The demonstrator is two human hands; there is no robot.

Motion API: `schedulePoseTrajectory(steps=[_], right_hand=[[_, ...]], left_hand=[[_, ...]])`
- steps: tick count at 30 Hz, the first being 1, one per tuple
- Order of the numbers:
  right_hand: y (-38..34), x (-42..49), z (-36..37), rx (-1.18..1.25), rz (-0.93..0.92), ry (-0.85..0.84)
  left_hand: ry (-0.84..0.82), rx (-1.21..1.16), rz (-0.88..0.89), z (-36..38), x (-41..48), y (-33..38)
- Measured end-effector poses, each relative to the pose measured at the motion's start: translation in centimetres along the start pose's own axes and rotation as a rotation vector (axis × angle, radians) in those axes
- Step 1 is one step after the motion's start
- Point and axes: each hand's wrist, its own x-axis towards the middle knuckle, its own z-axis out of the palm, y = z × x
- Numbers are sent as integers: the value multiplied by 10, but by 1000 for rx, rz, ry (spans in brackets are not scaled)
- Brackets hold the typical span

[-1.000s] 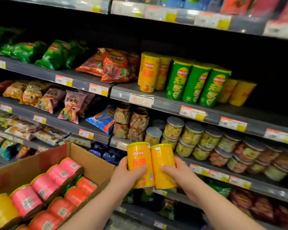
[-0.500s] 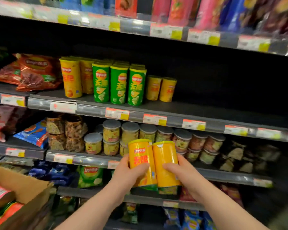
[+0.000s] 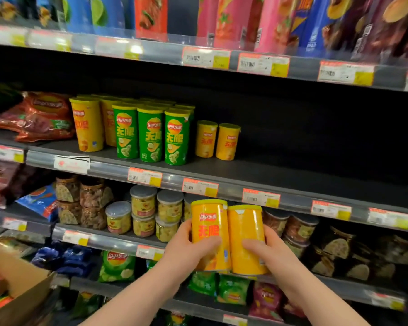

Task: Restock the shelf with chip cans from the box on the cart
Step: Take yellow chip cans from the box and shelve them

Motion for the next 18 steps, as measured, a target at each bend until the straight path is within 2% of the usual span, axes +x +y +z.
schedulePoseTrajectory(steps=[18], right_hand=[[-85,95,-3,3,-252,258]], left_hand=[[-32,66,350,-41,145,89]])
